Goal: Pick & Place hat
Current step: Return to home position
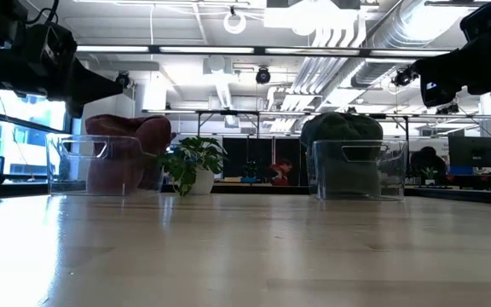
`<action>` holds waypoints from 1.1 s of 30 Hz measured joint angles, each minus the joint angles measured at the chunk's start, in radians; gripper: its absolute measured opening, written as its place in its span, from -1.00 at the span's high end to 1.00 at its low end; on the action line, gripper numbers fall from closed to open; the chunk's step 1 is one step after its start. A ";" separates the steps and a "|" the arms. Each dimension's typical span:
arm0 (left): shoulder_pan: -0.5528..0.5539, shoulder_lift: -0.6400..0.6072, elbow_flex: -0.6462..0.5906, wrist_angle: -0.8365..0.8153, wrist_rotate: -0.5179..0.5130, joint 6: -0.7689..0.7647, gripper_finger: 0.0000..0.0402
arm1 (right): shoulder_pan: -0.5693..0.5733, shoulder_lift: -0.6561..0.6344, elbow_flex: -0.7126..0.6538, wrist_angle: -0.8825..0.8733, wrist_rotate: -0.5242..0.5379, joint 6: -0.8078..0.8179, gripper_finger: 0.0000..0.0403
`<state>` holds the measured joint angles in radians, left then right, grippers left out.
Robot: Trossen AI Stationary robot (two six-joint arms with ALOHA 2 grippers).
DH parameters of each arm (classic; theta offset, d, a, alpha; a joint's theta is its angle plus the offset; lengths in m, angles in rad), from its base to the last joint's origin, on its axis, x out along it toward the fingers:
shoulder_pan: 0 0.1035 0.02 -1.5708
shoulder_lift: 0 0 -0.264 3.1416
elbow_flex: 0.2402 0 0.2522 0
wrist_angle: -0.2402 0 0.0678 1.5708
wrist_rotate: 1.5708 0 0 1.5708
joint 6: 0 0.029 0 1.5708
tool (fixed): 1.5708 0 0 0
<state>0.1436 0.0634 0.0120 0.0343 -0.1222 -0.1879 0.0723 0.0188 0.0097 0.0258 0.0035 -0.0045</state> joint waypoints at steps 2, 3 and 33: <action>0.000 0.001 0.000 0.001 0.001 0.000 1.00 | 0.000 0.002 0.000 0.001 0.001 0.016 0.97; 0.000 0.001 0.000 0.001 0.001 0.000 1.00 | 0.000 0.002 0.000 0.002 -0.003 0.029 0.96; -0.013 -0.058 0.000 0.011 -0.010 0.000 1.00 | -0.032 -0.019 0.000 0.005 -0.005 0.056 0.94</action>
<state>0.1307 0.0055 0.0120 0.0455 -0.1326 -0.1883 0.0399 0.0002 0.0093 0.0311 -0.0017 0.0517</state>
